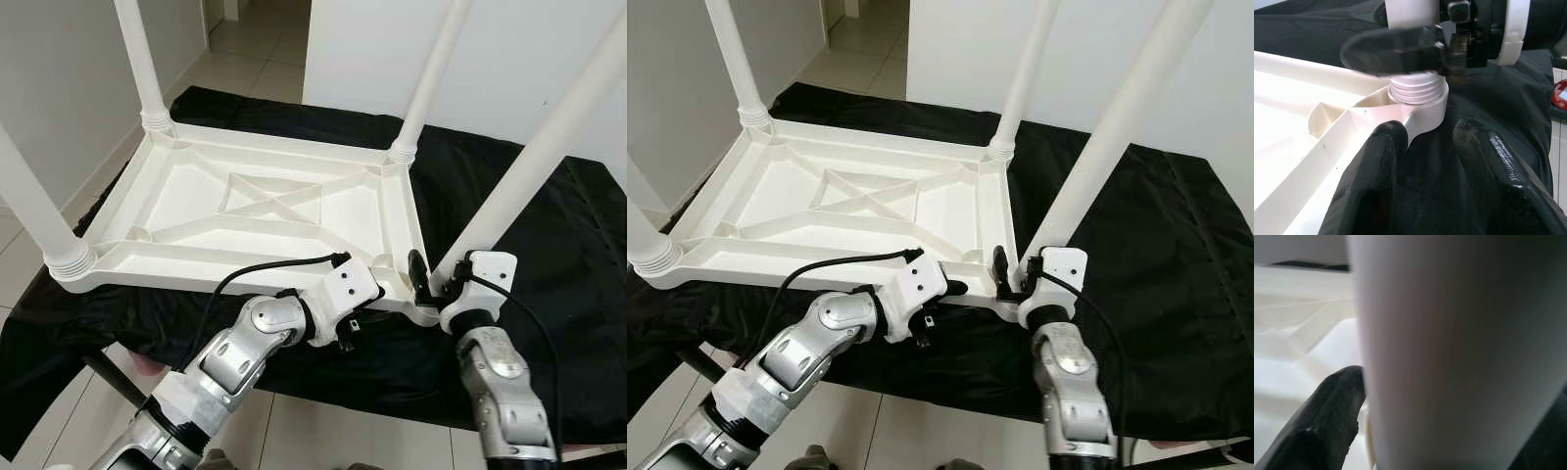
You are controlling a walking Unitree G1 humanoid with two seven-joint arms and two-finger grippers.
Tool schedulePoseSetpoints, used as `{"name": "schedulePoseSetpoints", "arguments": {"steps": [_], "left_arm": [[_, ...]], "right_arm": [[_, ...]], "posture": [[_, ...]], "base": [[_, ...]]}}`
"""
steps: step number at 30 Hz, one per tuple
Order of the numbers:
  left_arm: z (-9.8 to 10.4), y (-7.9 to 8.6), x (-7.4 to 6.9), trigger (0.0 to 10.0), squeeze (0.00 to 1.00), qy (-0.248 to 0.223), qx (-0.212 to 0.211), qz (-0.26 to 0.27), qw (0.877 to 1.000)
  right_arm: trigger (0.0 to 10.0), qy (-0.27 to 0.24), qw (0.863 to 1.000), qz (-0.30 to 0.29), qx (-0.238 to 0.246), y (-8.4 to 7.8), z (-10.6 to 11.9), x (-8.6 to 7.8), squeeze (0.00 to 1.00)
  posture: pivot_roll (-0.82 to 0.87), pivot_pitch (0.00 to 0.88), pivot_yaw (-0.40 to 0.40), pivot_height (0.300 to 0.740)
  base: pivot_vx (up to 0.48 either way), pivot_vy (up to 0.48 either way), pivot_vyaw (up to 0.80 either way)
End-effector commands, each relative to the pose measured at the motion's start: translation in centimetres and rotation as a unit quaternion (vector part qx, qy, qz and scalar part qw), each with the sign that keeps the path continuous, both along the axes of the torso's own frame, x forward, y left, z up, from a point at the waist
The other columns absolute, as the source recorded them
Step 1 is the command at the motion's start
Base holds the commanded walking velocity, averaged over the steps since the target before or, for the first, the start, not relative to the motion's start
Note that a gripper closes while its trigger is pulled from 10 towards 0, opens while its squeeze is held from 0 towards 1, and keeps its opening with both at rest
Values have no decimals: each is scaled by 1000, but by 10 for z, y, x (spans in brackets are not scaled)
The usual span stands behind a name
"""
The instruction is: Building children table
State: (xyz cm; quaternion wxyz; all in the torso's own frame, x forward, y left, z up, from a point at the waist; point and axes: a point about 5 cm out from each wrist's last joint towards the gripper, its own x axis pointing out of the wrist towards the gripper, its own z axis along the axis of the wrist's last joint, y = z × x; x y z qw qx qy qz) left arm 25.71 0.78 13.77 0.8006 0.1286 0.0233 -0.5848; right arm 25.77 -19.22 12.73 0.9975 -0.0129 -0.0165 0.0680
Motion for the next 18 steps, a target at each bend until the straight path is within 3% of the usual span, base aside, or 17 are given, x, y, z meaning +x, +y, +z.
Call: {"name": "schedulePoseSetpoints", "arguments": {"steps": [1, 9, 15, 16, 18], "left_arm": [[-2, -2, -5, 10000, 0, 8, 5, -35, 999], [-1, -3, -5, 10000, 0, 7, 6, -36, 999], [0, -3, -5, 10000, 0, 6, 7, -37, 999], [0, -2, -5, 10000, 0, 6, 7, -36, 999], [0, -2, -5, 10000, 0, 5, 8, -36, 999]], "right_arm": [[10000, -2, 1000, 19, 5, -3, 0, 1, 0], [10000, -3, 989, 147, -23, -7, 2, 6, 0], [10000, 15, 980, 193, -45, -7, -3, 10, 0], [3216, 19, 978, 201, -46, -7, -5, 9, 0], [3216, 21, 977, 206, -47, -7, -6, 9, 0]], "posture": [[62, 0, -91, 740], [70, 0, -86, 740], [79, 0, -87, 740], [84, 0, -88, 740], [84, 0, -88, 740]], "base": [[0, 0, 0], [0, 0, 0], [0, 0, 0], [0, 0, 0], [0, 0, 0]]}}
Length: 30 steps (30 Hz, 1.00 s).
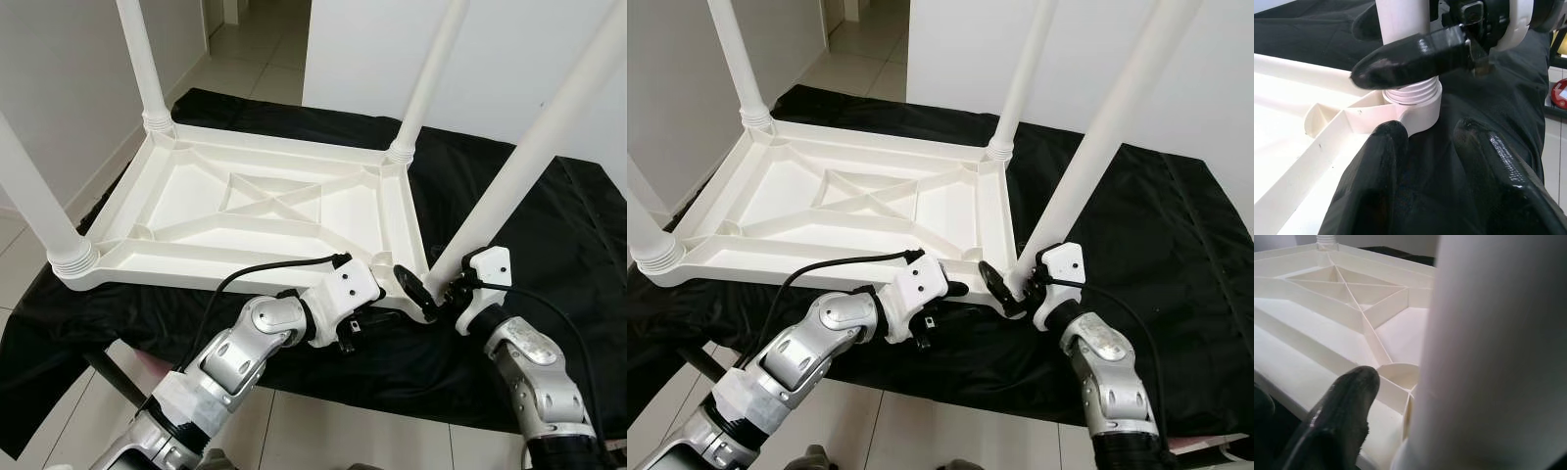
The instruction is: Building children table
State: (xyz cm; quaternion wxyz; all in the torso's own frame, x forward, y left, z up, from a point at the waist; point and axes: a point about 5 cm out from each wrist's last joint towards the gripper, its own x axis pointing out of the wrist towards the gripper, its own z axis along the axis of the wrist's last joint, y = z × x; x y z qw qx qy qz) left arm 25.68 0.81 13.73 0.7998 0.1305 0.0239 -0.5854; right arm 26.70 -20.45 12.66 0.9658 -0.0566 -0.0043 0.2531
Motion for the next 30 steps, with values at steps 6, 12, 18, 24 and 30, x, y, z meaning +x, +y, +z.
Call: {"name": "schedulePoseSetpoints", "arguments": {"steps": [6, 12, 18, 24, 30], "left_arm": [[0, -1, -6, 10000, 0, 9, 6, -33, 999], [0, -1, -7, 10000, 0, 13, 6, -33, 999], [0, -1, -7, 10000, 0, 12, 6, -33, 999], [0, -1, -7, 10000, 0, 15, 5, -35, 999], [0, -2, -8, 10000, 0, 18, 4, -35, 999]], "right_arm": [[0, 28, 999, 26, 7, 2, -10, -4, 0], [0, 38, 999, 28, 15, -2, -15, -9, 0], [10000, 39, 999, -4, 23, -5, -16, -9, 0], [10000, 46, 996, -74, 24, -3, -18, -10, 0], [10000, 43, 985, -162, 33, 10, -16, -13, 0]], "posture": [[86, 0, -88, 740], [79, 0, -81, 740], [74, 0, -80, 740], [58, 0, -74, 740], [52, 6, -74, 740]], "base": [[0, 0, 0], [0, 0, 0], [0, 0, 0], [0, 0, 0], [0, 0, 0]]}}
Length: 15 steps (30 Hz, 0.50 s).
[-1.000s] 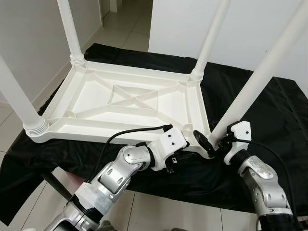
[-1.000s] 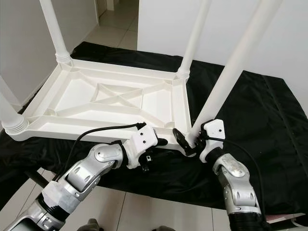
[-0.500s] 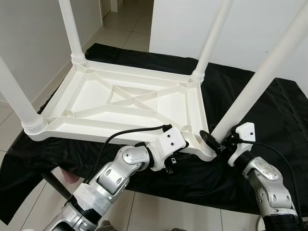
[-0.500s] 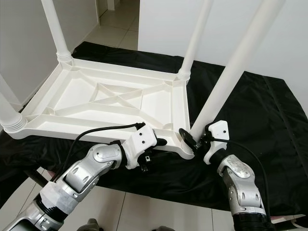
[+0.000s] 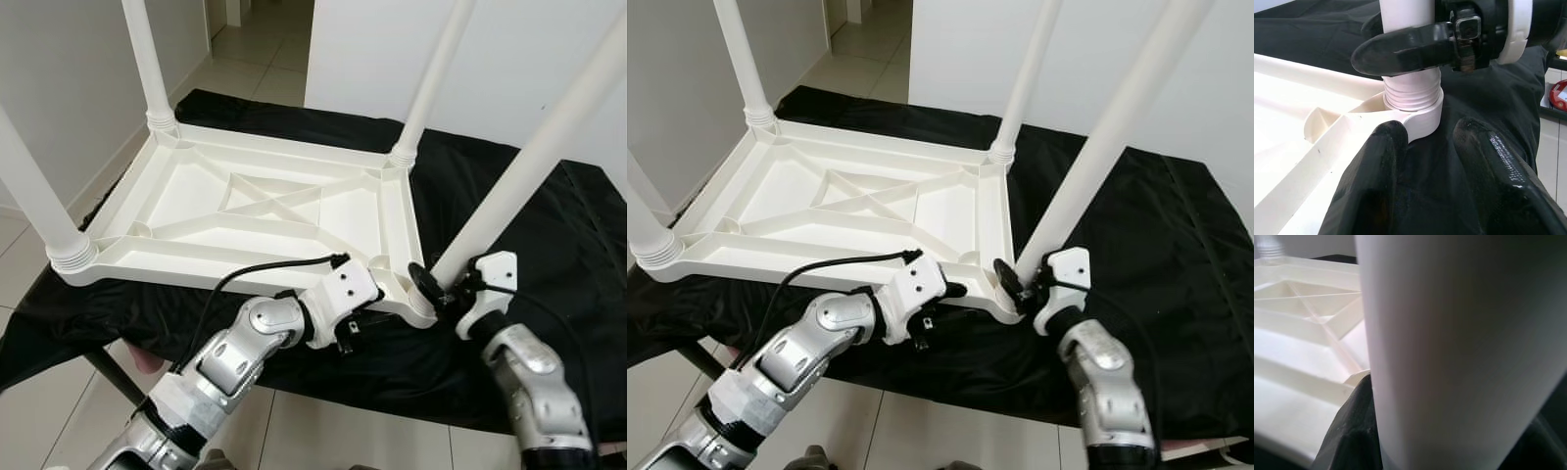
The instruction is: Building children table
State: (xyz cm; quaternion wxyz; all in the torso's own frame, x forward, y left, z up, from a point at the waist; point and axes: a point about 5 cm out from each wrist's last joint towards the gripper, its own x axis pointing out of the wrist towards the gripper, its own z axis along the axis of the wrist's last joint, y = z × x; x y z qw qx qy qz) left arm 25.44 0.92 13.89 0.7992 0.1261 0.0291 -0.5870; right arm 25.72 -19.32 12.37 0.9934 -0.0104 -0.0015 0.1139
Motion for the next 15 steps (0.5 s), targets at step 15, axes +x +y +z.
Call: {"name": "schedulePoseSetpoints", "arguments": {"steps": [15], "left_arm": [[-1, -5, -7, 10000, 0, 15, 2, -34, 999]], "right_arm": [[10000, 55, 960, -269, 55, 29, -15, -11, 0]], "posture": [[44, 10, -76, 740]], "base": [[0, 0, 0]]}}
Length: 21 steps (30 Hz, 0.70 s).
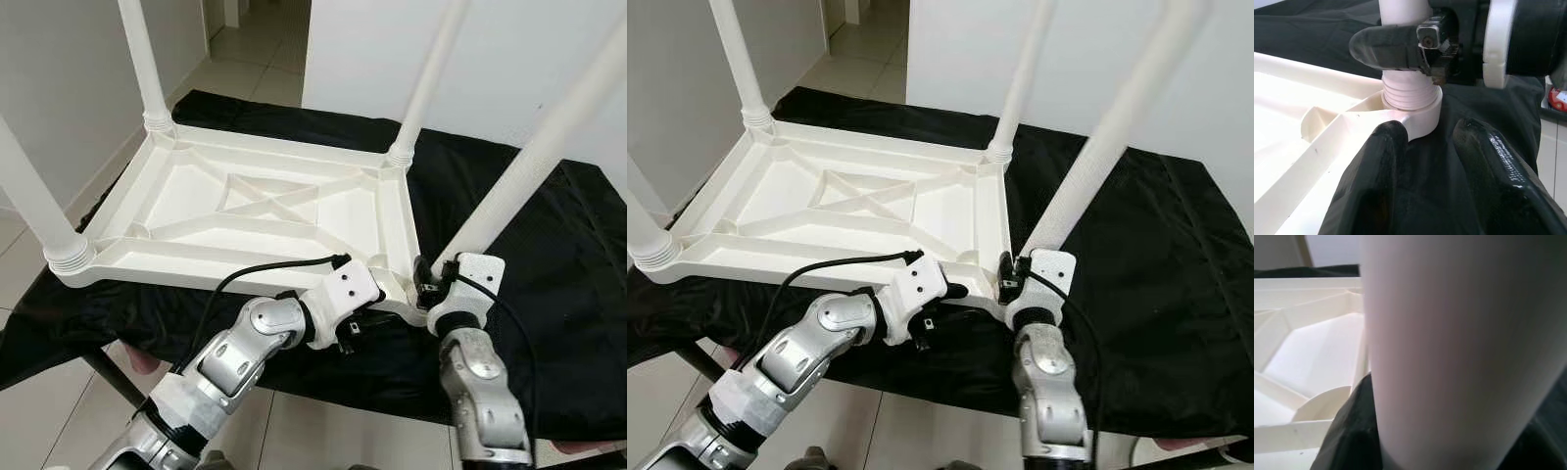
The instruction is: Building children table
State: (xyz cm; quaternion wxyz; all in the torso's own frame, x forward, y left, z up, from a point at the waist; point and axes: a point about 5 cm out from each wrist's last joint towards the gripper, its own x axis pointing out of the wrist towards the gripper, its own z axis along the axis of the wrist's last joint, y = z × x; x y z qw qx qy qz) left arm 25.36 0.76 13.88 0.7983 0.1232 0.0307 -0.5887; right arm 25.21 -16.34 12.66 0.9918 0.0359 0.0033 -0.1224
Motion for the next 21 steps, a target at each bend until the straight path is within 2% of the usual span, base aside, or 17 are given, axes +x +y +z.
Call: {"name": "schedulePoseSetpoints", "arguments": {"steps": [1, 5, 11, 12, 13, 21], "left_arm": [[-1, -3, -6, 10000, 0, 12, 3, -33, 999], [0, -4, -6, 10000, 0, 11, 3, -35, 999], [1, -2, -2, 10000, 0, 8, 5, -35, 999], [2, -1, -1, 10000, 0, 7, 7, -36, 999], [2, -1, 0, 10000, 0, 6, 8, -37, 999], [3, -2, 1, 10000, 0, 1, 10, -44, 999]], "right_arm": [[10000, 47, 998, -39, 22, 0, -17, -6, 0], [10000, 41, 998, -44, 27, 4, -11, -6, 0], [10000, 36, 998, -55, 5, -1, -8, -8, 0], [10000, 34, 998, -55, 2, -1, -7, -8, 98], [10000, 31, 998, -45, 11, 0, -8, -8, 1000], [10000, 31, 999, -37, -14, -5, -11, -13, 1000]], "posture": [[44, 10, -76, 740], [46, 8, -69, 740], [46, 3, -57, 740], [45, 3, -51, 740], [46, 0, -45, 740], [33, 0, -42, 740]], "base": [[0, 0, 0], [0, 0, 0], [0, 0, 0], [0, 0, 0], [0, 0, 0], [0, 0, 0]]}}
